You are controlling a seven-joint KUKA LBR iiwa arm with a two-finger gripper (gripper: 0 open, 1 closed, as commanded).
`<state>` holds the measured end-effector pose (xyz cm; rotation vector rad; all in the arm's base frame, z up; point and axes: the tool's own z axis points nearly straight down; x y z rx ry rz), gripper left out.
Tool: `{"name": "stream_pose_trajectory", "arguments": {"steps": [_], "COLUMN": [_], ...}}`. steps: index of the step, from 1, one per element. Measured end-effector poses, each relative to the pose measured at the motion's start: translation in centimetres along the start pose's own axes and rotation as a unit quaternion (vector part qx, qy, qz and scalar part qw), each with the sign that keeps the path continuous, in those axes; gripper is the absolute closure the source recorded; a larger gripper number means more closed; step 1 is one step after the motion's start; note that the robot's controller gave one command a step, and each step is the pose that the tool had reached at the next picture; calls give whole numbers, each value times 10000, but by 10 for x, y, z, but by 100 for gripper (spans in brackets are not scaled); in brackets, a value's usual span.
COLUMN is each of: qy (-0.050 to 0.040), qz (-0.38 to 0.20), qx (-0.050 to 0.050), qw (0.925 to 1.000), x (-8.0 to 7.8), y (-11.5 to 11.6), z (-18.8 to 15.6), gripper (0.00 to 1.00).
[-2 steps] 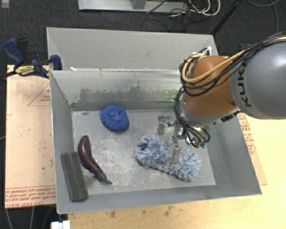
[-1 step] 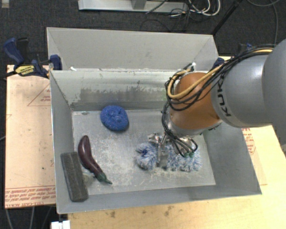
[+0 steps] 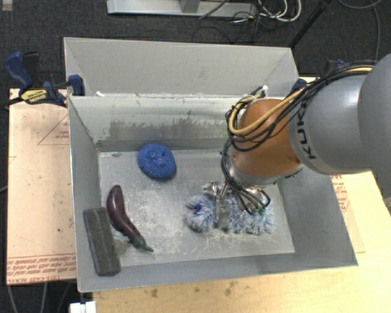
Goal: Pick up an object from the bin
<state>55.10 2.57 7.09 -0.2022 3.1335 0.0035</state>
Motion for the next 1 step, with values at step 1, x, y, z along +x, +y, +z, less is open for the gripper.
{"name": "stream_pose_trajectory", "arguments": {"steps": [1], "qy": [-20], "qz": [120], "qx": [9], "qw": [9999], "x": [-3], "y": [-7], "z": [-202], "gripper": [100]}}
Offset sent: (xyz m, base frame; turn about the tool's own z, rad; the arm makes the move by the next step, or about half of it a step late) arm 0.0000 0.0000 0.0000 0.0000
